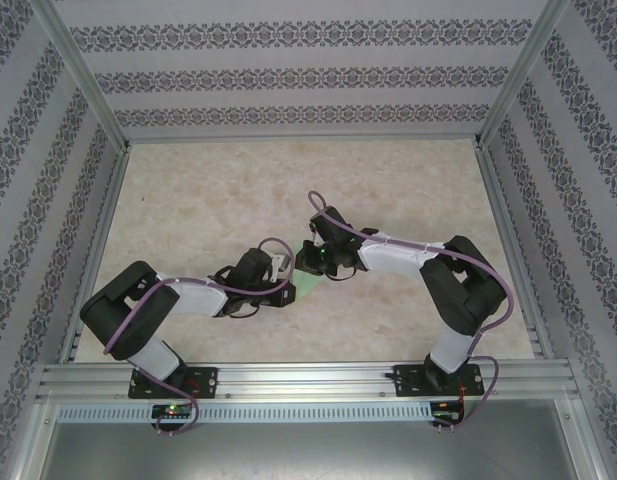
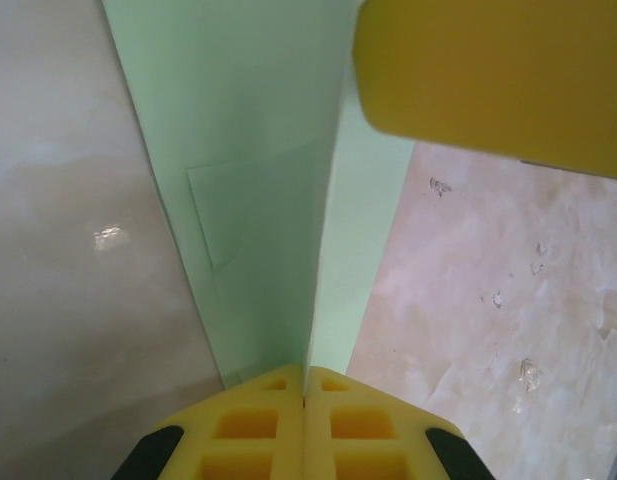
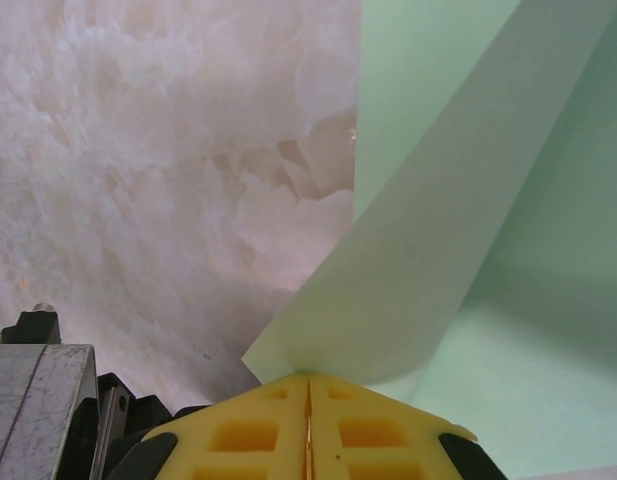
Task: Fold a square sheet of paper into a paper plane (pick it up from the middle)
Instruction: Fourth fold the wing at the center of the table.
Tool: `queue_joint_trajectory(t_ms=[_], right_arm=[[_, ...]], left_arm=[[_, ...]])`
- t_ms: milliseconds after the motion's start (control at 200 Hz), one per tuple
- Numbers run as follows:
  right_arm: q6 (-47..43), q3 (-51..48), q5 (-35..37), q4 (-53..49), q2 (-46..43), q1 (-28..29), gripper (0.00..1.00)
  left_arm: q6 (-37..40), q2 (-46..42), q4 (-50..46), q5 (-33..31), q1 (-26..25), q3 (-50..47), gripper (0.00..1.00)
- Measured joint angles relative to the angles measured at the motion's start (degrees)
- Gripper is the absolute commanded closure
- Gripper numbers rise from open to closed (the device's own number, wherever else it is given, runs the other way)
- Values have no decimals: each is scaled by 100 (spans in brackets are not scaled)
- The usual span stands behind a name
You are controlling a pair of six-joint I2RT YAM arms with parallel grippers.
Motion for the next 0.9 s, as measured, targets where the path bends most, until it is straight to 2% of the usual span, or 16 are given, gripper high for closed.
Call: queue_joint_trajectory(t_ms=[75,240,550,604,779,904], right_arm=[[0,37,0,-2,59,0,92],[4,52,2,-2,177,0,92],[24,120,0,0,256,0,92],[24,133,2,-2,260,0,92],[24,149,0,0,271,0,92],[26,170,0,-2,293,0,91]], left_arm=[[-31,7,7,33,31,0,83],[-55,-46,42,92,31,0,74],[120,-319,-372,-162,31,-2,68],[162,-380,-479,-221,31,-4,64],[330,-494,-726,-326,35,-11,73],[376,-494,-754,-315,39,-11,69]])
